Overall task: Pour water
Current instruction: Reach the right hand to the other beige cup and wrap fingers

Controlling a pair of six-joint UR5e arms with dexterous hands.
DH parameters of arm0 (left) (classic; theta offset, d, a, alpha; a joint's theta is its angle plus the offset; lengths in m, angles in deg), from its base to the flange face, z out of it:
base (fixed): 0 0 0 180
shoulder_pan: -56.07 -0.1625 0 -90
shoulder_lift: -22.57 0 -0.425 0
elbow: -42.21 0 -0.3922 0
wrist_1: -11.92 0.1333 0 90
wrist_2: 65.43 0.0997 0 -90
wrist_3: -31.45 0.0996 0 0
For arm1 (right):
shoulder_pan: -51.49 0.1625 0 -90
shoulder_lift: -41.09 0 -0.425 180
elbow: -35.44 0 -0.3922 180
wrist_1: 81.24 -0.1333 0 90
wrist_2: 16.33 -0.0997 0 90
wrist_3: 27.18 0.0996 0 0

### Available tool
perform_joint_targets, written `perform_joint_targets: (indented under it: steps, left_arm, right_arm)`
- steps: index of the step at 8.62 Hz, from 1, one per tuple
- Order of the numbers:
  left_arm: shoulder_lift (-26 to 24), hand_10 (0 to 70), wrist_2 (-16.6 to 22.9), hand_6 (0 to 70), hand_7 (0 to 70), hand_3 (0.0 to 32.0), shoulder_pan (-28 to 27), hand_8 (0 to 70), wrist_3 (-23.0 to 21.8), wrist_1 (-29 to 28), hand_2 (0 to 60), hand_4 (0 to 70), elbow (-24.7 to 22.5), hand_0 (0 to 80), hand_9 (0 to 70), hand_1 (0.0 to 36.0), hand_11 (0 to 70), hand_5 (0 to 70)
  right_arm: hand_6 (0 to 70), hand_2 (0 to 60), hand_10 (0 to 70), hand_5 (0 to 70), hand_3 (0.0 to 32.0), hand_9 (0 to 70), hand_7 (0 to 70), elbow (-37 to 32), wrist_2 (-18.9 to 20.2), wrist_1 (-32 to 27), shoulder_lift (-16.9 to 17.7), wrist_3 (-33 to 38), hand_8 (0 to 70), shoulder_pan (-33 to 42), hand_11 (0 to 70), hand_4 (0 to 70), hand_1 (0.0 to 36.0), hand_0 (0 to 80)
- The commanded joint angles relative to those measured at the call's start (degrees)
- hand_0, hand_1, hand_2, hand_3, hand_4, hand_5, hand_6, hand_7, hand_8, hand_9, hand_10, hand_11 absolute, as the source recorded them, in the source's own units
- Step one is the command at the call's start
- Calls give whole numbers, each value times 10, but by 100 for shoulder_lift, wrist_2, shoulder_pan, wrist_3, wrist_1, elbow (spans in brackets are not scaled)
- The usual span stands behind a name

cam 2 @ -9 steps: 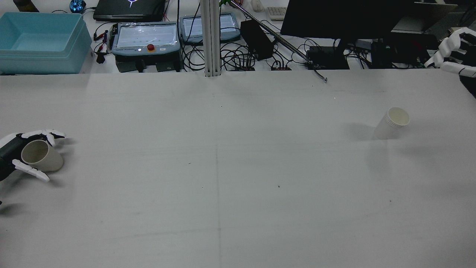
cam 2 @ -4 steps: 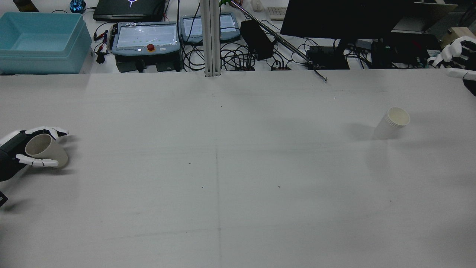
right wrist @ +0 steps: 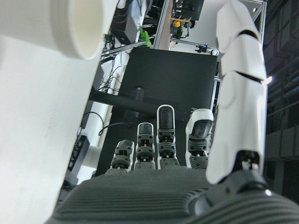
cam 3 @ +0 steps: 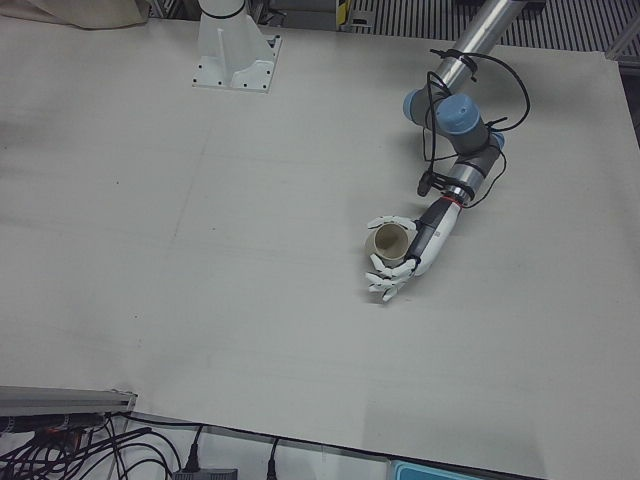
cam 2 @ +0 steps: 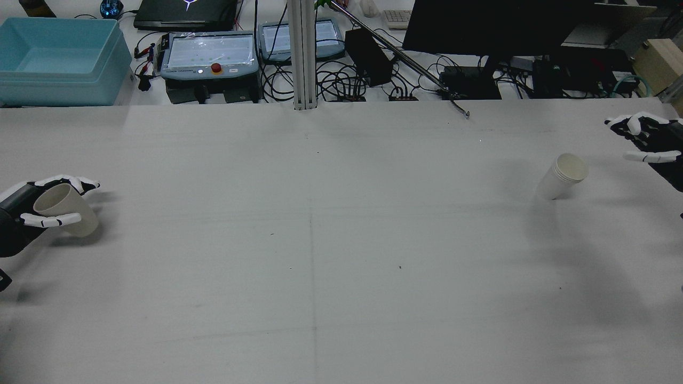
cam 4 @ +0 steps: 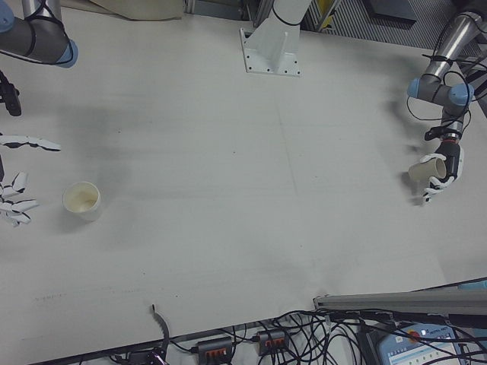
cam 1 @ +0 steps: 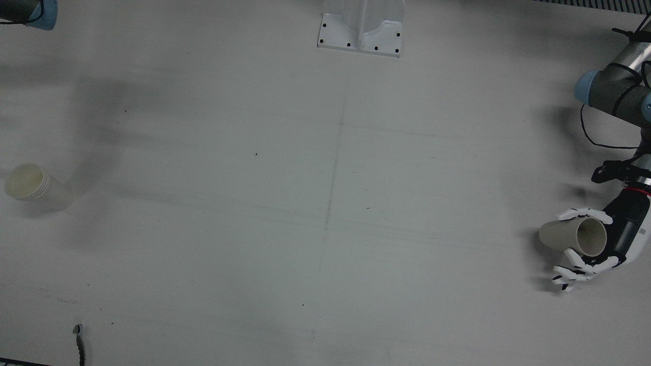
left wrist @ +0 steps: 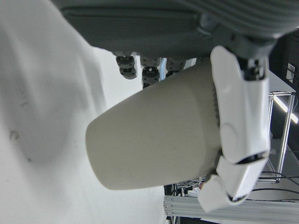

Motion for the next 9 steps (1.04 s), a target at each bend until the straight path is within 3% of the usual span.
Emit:
perform_joint_targets:
  steps: [1,2,4,6,7,8,9]
  left_arm:
    - [15,57,-2,251,364,0,2,200,-51,230,600,700,-294,555,201,343,96,700]
    - [6,56,-2,250,362,0,-6,199,-51,231,600,700,-303,556,199,335,95,700]
    - [15,55,-11,247,360,0,-6,197,-51,231,600,700,-321,559,197,332,94,700]
    - [23,55,-2,249,359,0,11,199,-130,231,600,700,-338,558,198,328,94,700]
    - [32,55,-2,247,357,0,20,198,-130,231,600,700,-347,559,197,328,94,700]
    - [50,55,-2,245,356,0,11,198,-139,231,600,700,-365,559,198,327,94,700]
    - [67,55,-11,242,351,0,11,197,-139,222,600,700,-365,557,197,326,94,700]
  right_arm:
    - [147,95,68,700,0,145,330,-1730,-35,-1437,-222,-95,124,-307,121,82,211,571]
    - [144,86,63,700,0,134,327,-1697,-26,-1430,-248,-209,112,-369,115,93,221,585]
    - [102,20,43,669,0,77,222,-1740,-26,-1386,-406,-410,76,-553,87,68,213,590]
    - [65,0,34,587,0,49,147,-1732,35,-643,-721,-474,60,-904,73,41,212,602]
    - [30,0,29,533,68,40,111,-1741,26,-578,-705,-491,50,-932,64,0,183,571]
    - [0,0,24,488,320,21,80,-1749,18,-577,-688,-483,48,-897,56,0,170,556]
    - [0,0,24,492,320,20,80,-1749,18,-577,-688,-474,48,-845,55,0,166,548]
